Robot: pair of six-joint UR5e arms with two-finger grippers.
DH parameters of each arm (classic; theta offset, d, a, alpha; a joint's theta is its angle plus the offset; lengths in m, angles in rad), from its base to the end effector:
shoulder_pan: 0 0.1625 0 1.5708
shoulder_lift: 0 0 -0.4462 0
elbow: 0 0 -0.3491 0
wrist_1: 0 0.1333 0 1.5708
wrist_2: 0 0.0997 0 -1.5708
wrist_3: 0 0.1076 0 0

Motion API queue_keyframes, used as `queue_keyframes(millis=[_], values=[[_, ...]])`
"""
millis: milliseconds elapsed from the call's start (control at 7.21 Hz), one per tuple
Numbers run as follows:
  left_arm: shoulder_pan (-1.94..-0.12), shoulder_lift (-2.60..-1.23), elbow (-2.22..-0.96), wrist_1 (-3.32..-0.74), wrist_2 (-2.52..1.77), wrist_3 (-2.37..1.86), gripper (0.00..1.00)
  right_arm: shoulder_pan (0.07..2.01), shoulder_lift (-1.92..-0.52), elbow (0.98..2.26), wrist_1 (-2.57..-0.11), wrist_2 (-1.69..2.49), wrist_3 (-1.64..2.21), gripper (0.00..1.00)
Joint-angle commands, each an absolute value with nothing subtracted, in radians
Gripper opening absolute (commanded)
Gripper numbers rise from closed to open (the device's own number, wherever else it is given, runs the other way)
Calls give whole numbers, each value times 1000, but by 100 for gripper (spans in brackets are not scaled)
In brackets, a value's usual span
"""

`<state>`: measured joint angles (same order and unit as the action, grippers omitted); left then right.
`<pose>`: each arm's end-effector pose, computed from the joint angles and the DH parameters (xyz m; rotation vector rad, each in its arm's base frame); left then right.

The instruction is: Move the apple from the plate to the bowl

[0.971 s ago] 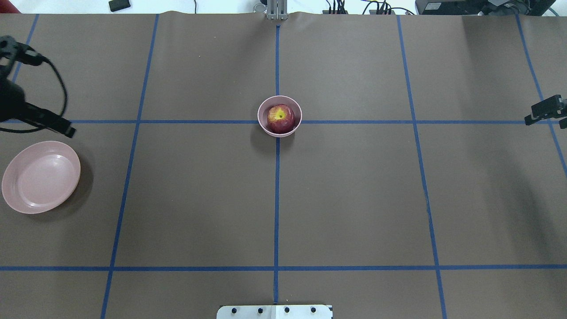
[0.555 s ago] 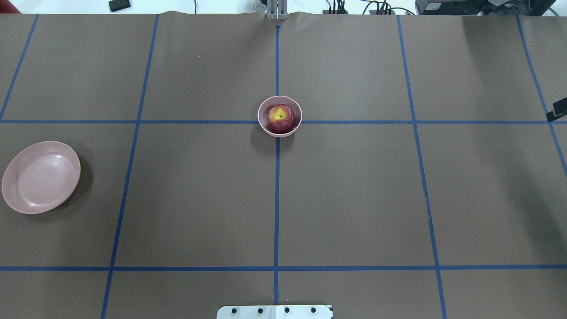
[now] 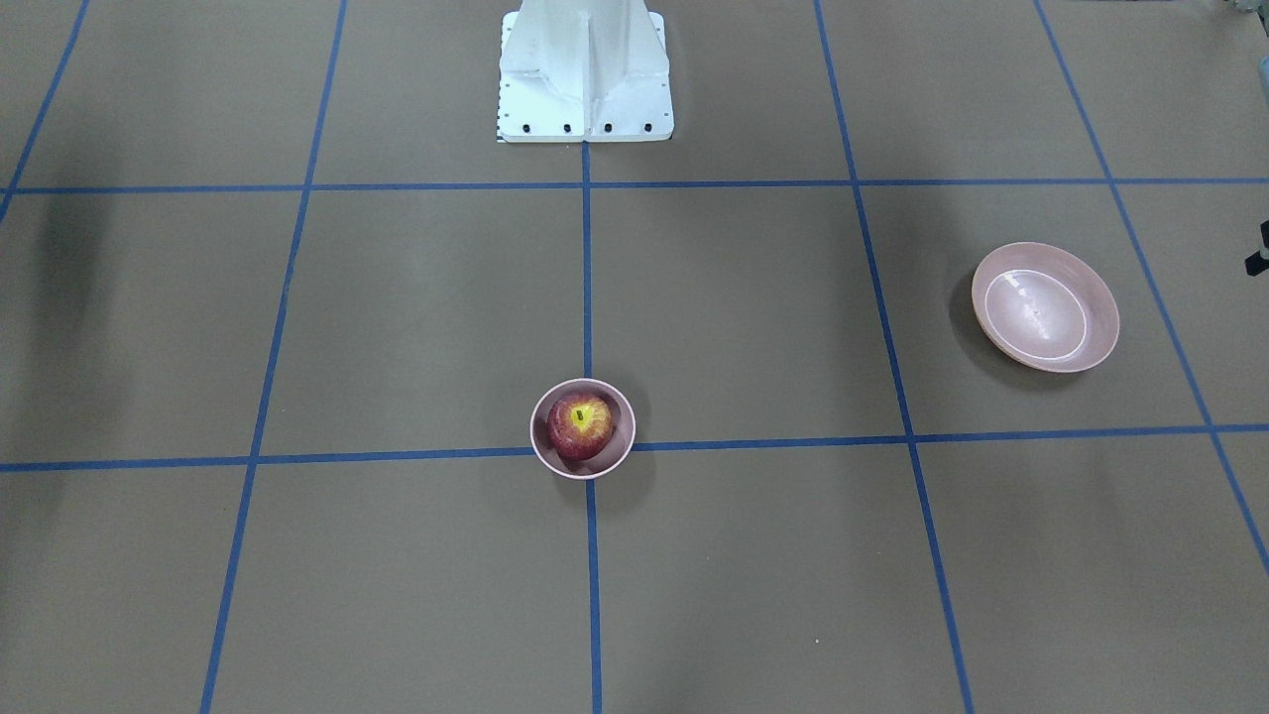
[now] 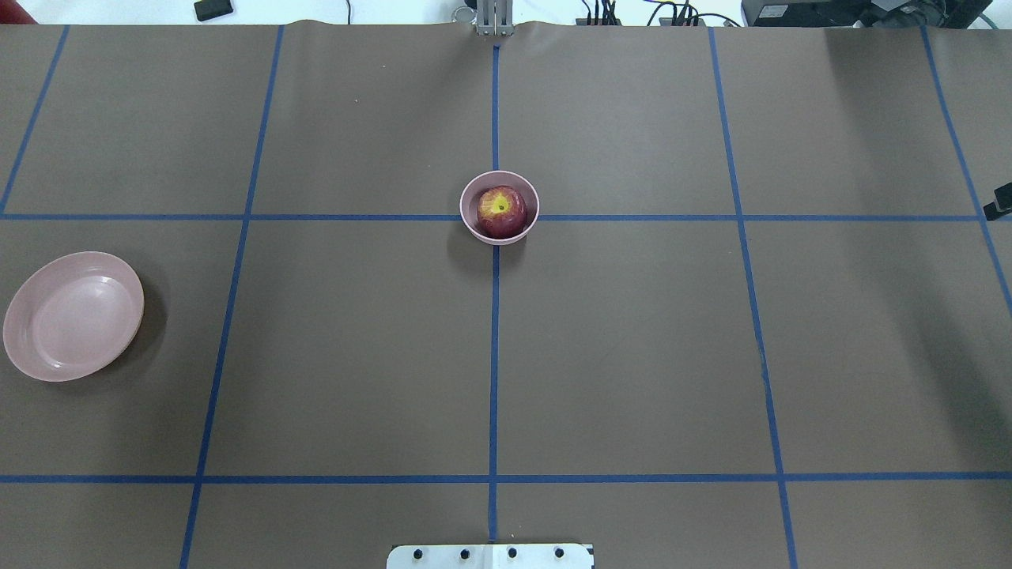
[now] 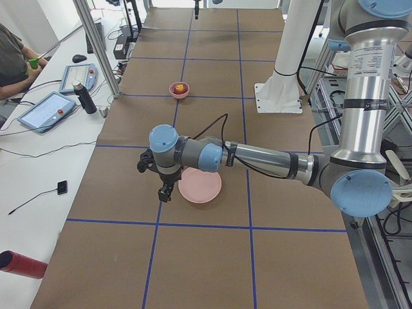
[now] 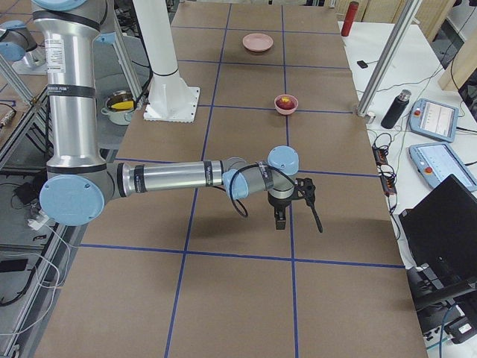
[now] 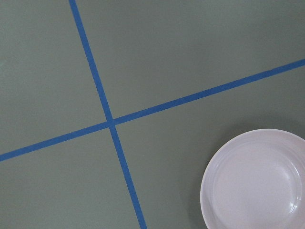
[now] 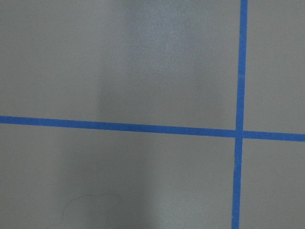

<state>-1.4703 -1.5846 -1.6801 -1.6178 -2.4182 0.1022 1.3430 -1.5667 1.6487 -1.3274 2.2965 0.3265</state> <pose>-0.0059 -0.4659 0.6191 0.1610 0.8476 0.2621 -0.0458 -0.4718 0.6245 0.1022 -0.7763 -0.0245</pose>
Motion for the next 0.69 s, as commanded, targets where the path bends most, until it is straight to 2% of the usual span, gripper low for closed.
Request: queue_keyframes(millis=[0, 139, 277, 555], values=[[-1474, -1579, -1700, -1621, -2434, 91, 98, 1341, -1562, 1658, -1318, 2307, 330, 100], [-1474, -1578, -1706, -1629, -2437, 91, 98, 1338, -1554, 1654, -1318, 2322, 328, 100], [-1470, -1534, -1774, -1628, -2434, 89, 98, 1333, -1555, 1651, -1318, 2325, 328, 100], [-1468, -1523, -1778, -1631, -2434, 89, 98, 1319, -1555, 1646, -1318, 2319, 327, 100]])
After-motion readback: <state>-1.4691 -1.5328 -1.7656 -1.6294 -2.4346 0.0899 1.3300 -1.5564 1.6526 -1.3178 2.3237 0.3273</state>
